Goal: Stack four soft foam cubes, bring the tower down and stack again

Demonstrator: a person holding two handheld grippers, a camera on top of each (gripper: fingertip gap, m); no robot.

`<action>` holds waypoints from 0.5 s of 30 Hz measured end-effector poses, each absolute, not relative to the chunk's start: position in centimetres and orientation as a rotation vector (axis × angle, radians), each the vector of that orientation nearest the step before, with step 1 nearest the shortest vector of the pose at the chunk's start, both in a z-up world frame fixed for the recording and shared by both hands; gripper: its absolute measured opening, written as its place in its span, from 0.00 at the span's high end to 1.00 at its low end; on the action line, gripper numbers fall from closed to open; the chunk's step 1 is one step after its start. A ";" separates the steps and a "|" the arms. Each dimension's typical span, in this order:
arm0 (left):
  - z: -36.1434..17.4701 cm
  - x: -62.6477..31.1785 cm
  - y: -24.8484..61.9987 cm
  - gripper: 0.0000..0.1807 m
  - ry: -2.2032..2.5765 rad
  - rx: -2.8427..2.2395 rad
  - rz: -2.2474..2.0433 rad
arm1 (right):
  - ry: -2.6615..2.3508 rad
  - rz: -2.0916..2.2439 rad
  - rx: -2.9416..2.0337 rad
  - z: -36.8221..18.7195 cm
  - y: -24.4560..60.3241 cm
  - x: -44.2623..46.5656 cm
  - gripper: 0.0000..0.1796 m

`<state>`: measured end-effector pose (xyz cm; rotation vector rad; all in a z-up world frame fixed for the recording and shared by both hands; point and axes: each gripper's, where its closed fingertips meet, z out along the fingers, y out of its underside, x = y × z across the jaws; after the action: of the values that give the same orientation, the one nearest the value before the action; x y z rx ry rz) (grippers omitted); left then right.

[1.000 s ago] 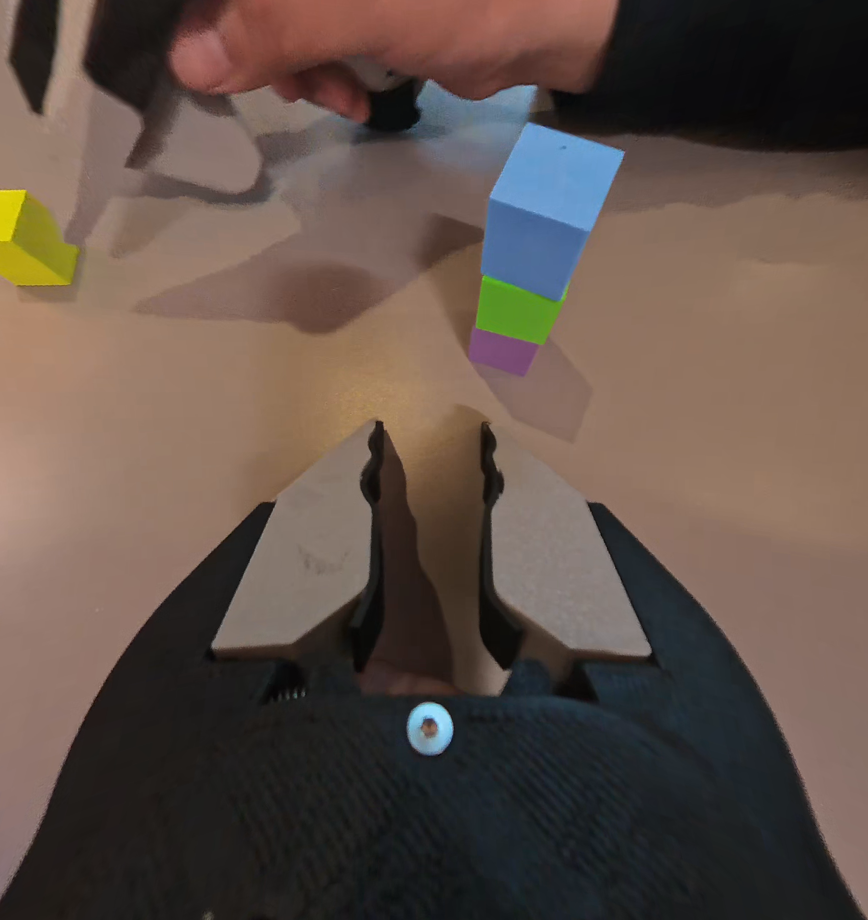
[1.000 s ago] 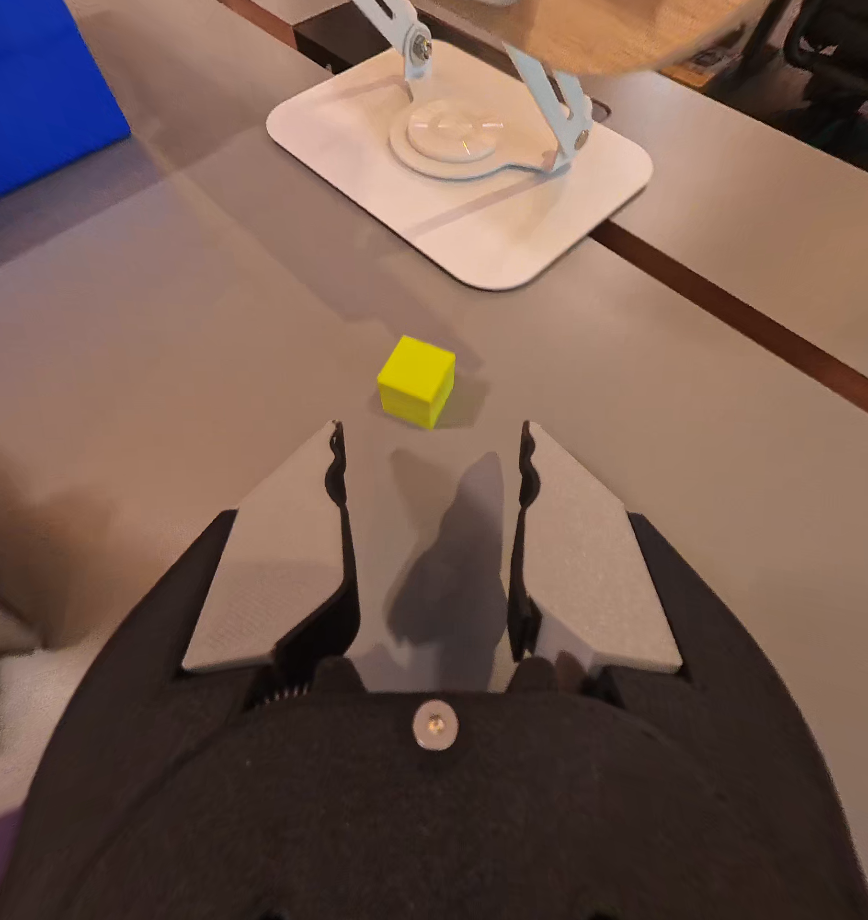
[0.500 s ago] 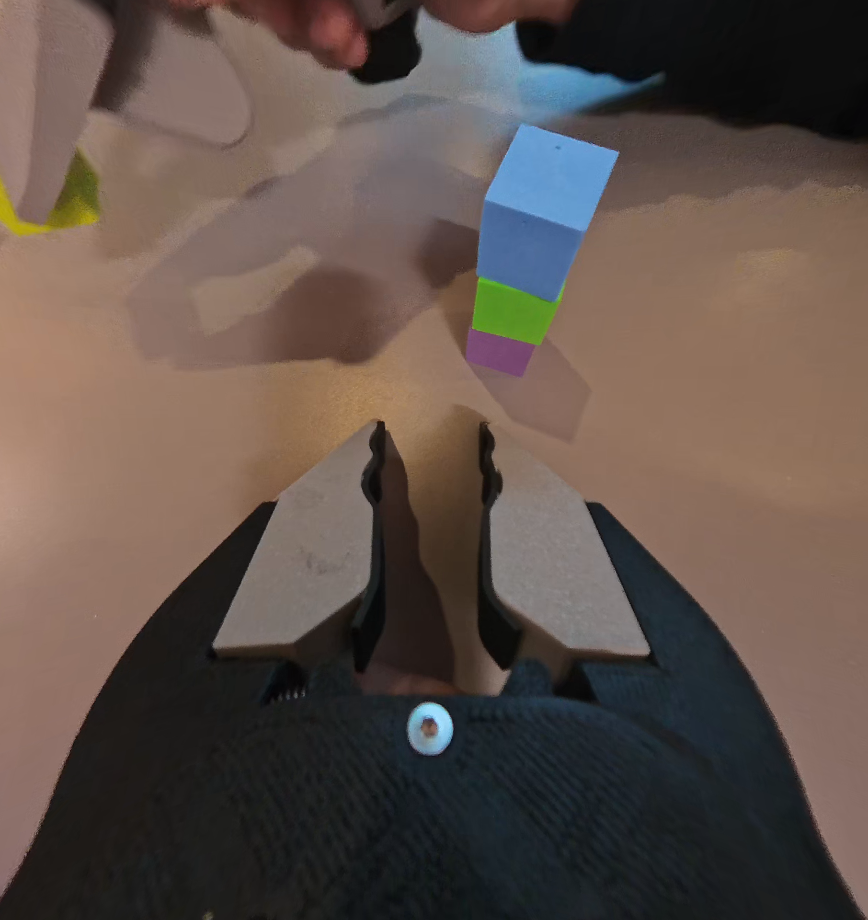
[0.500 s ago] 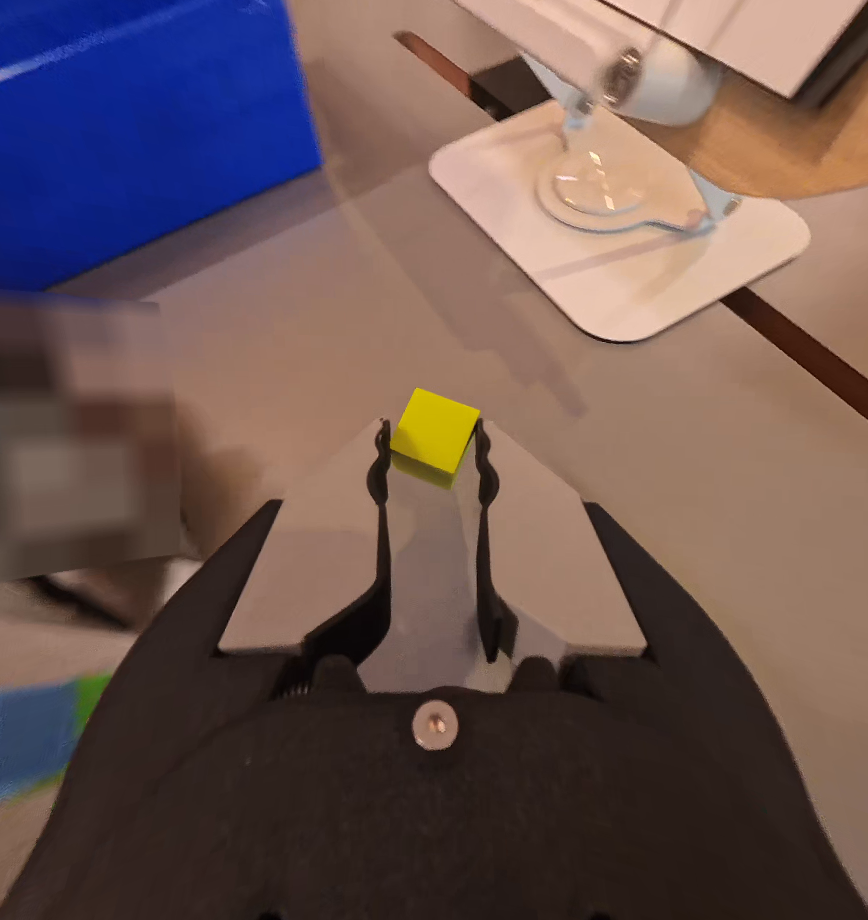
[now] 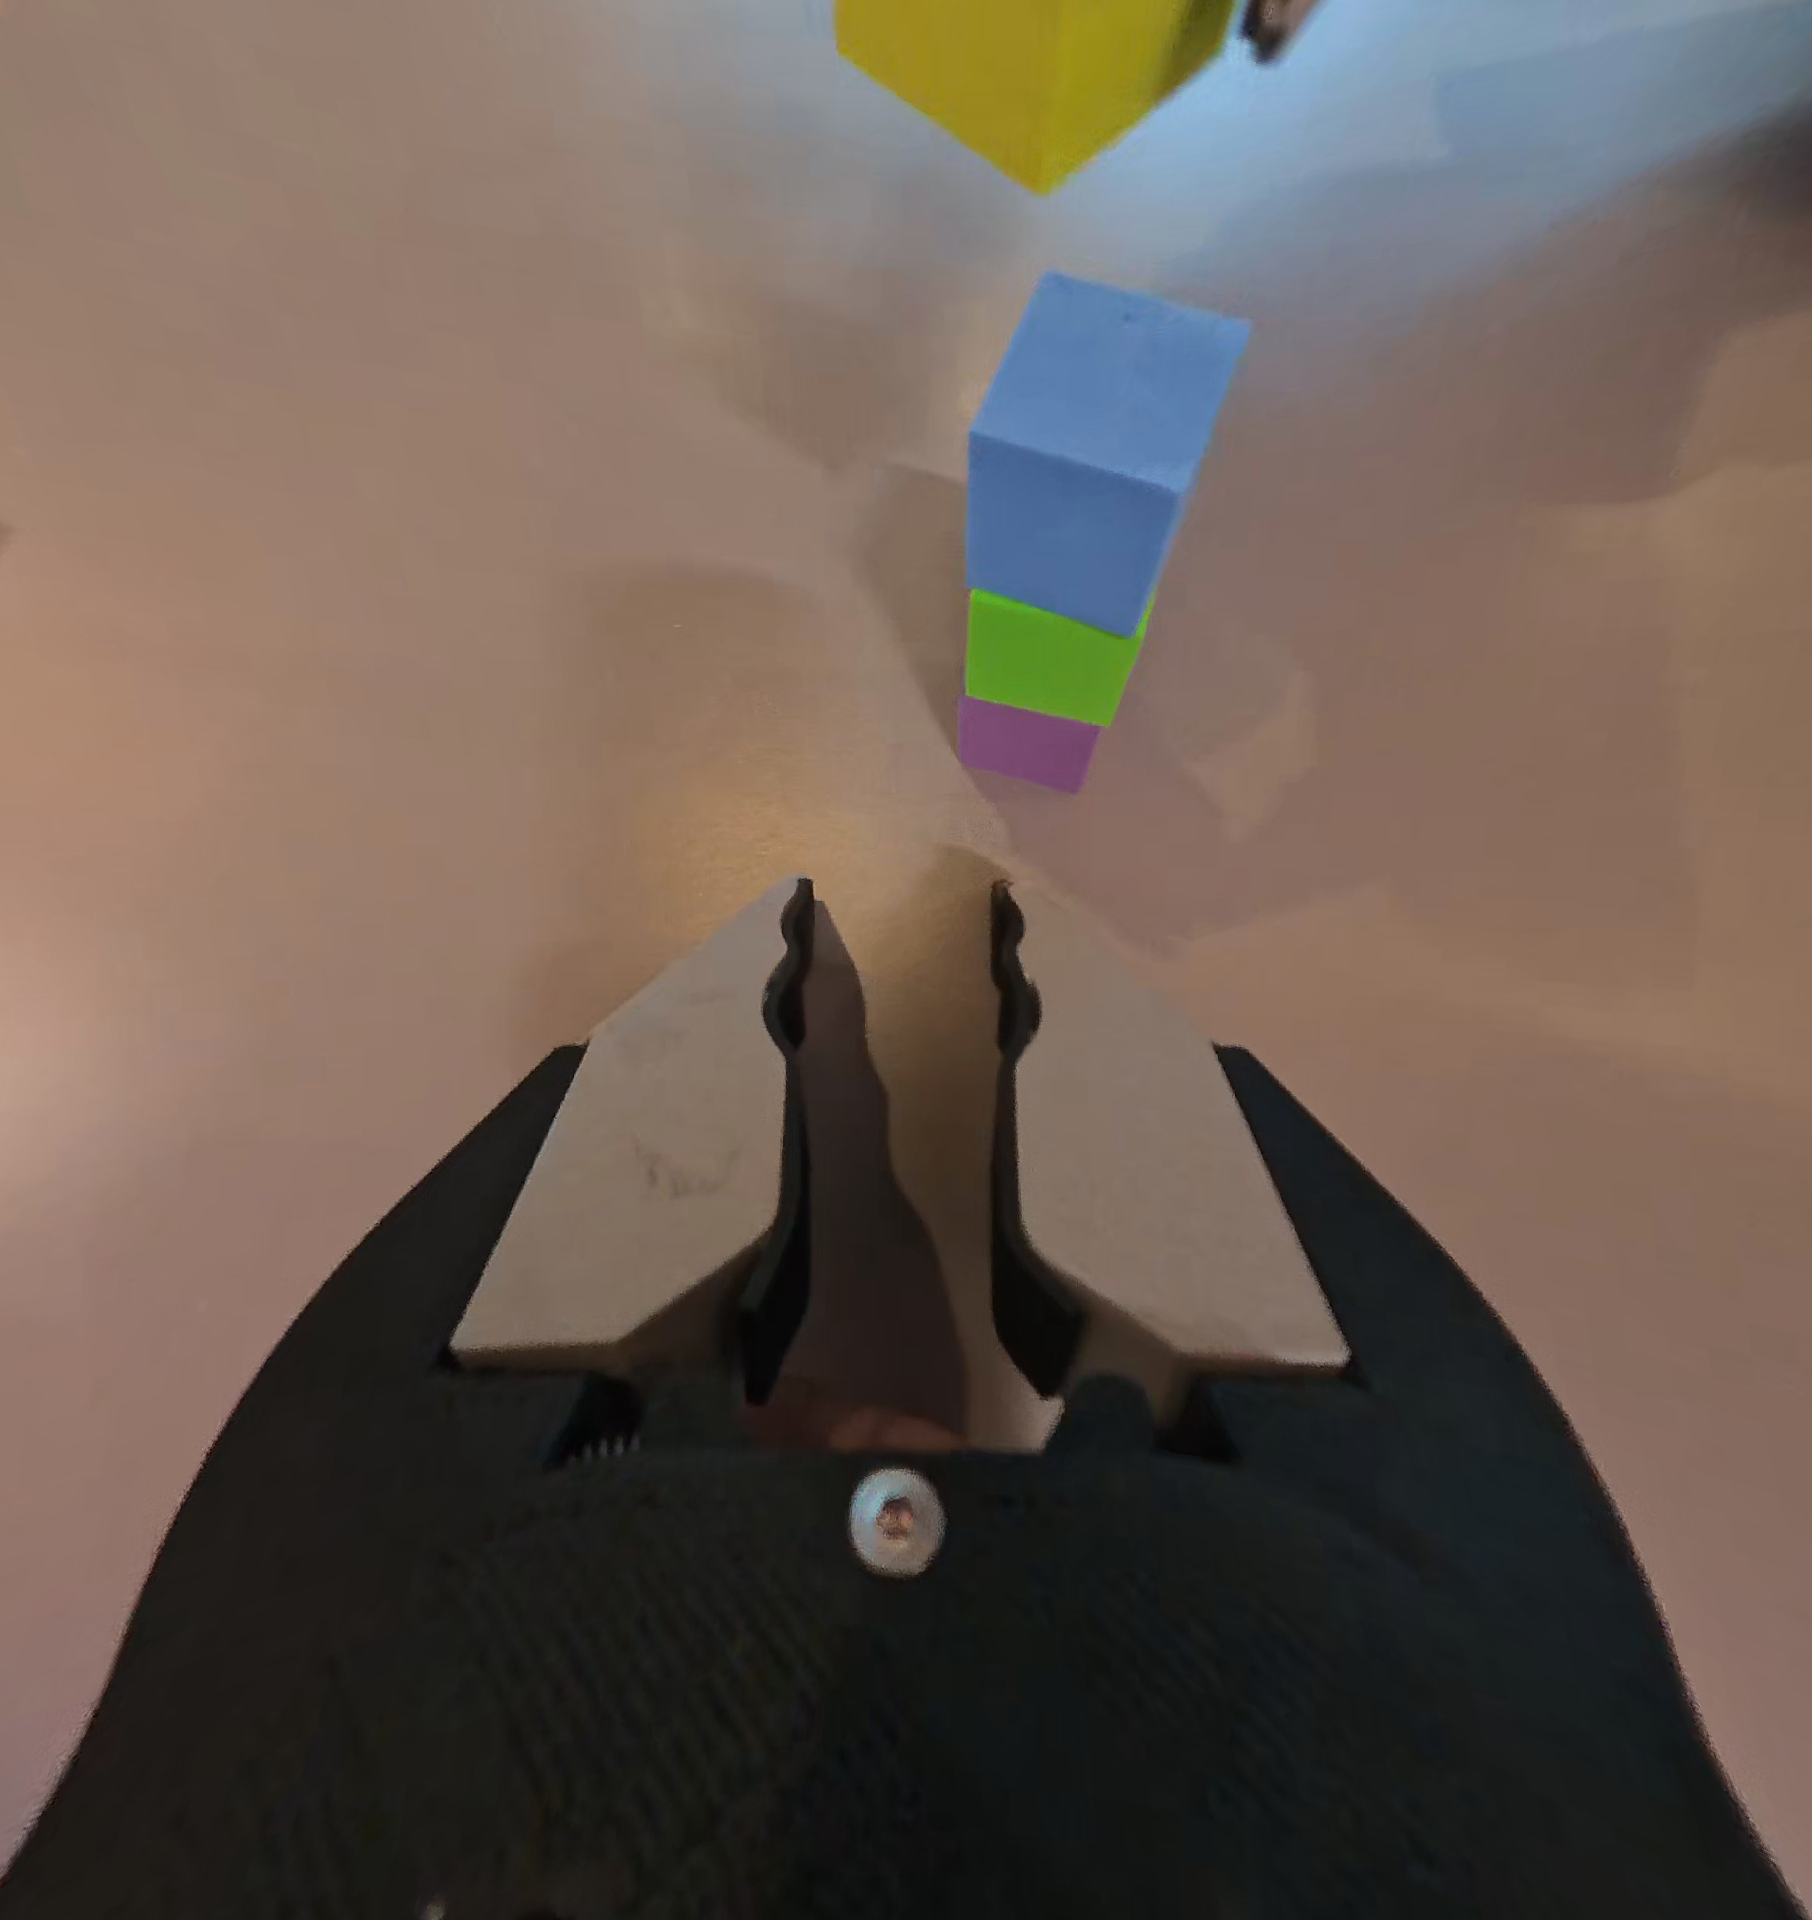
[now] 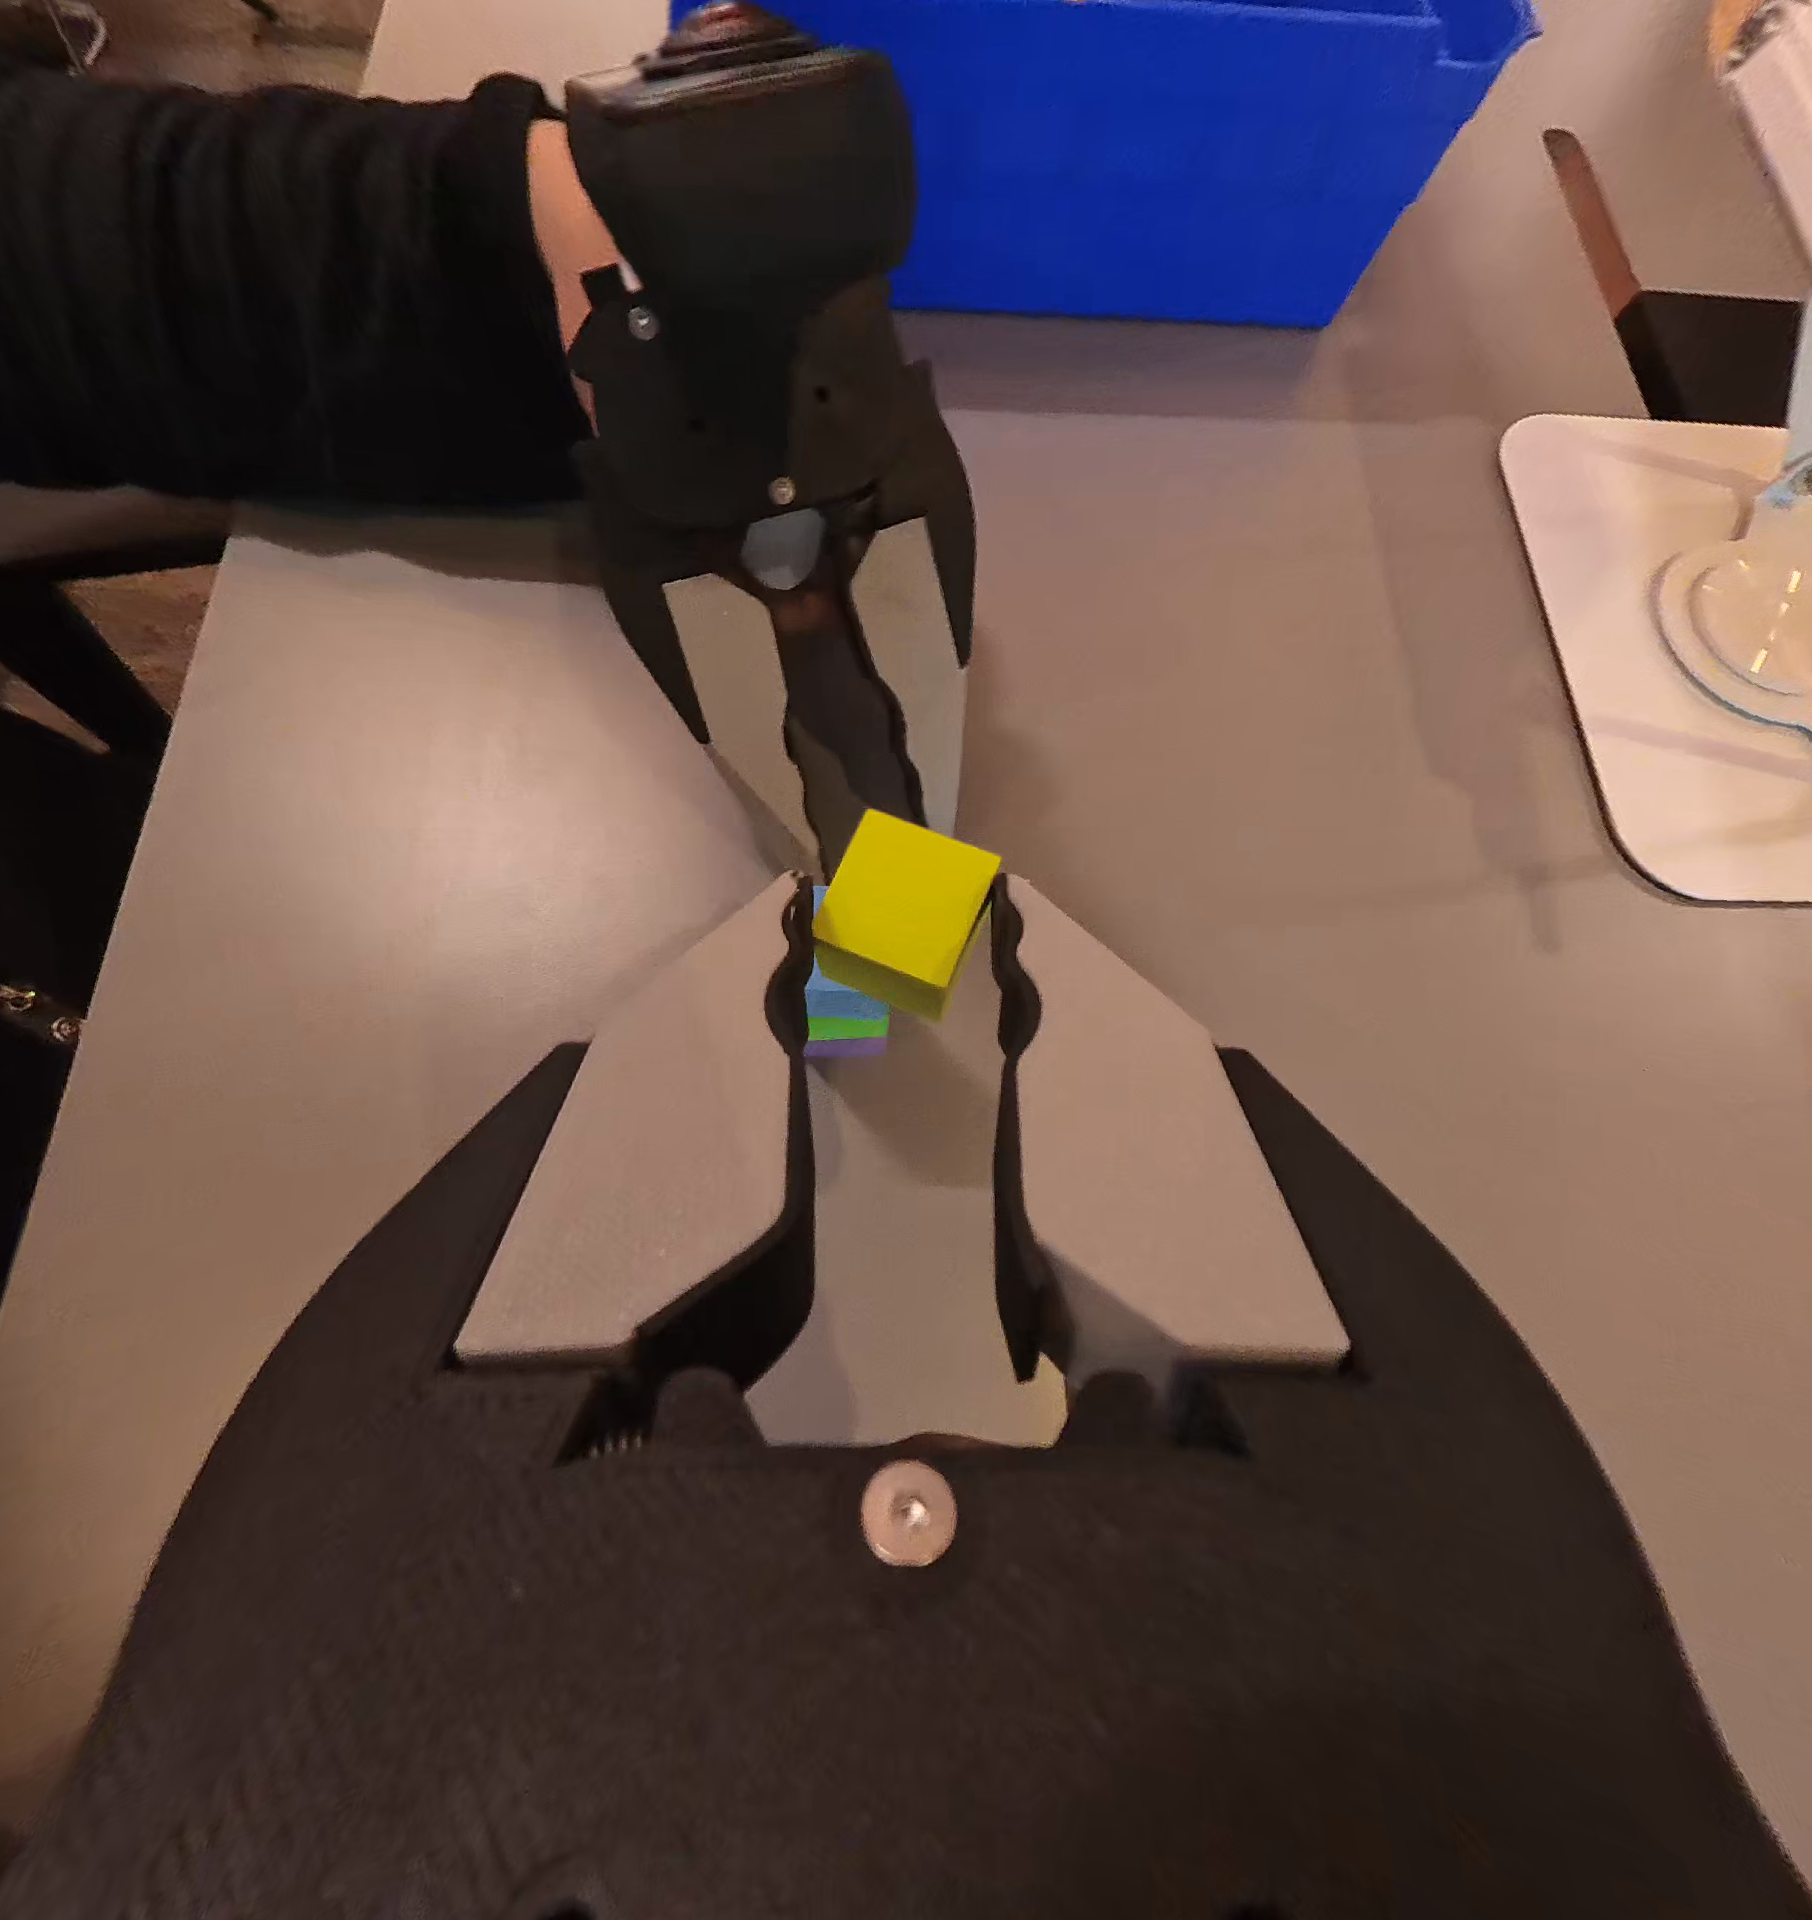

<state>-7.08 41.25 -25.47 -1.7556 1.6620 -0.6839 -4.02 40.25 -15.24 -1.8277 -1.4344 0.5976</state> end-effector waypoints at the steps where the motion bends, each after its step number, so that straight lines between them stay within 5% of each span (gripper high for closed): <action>1: -25.5 -7.1 41.2 0.82 1.662 -1.757 -0.685 | -1.448 0.594 -1.821 -15.3 40.0 -4.2 0.82; 15: -25.5 -7.1 41.2 0.83 1.665 -1.762 -0.696 | -1.861 0.738 -1.673 -15.1 38.0 -5.3 0.82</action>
<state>-7.06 41.18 -25.51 -1.7617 1.6645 -0.6962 -5.25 38.00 -15.06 -1.6727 -1.8608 0.7382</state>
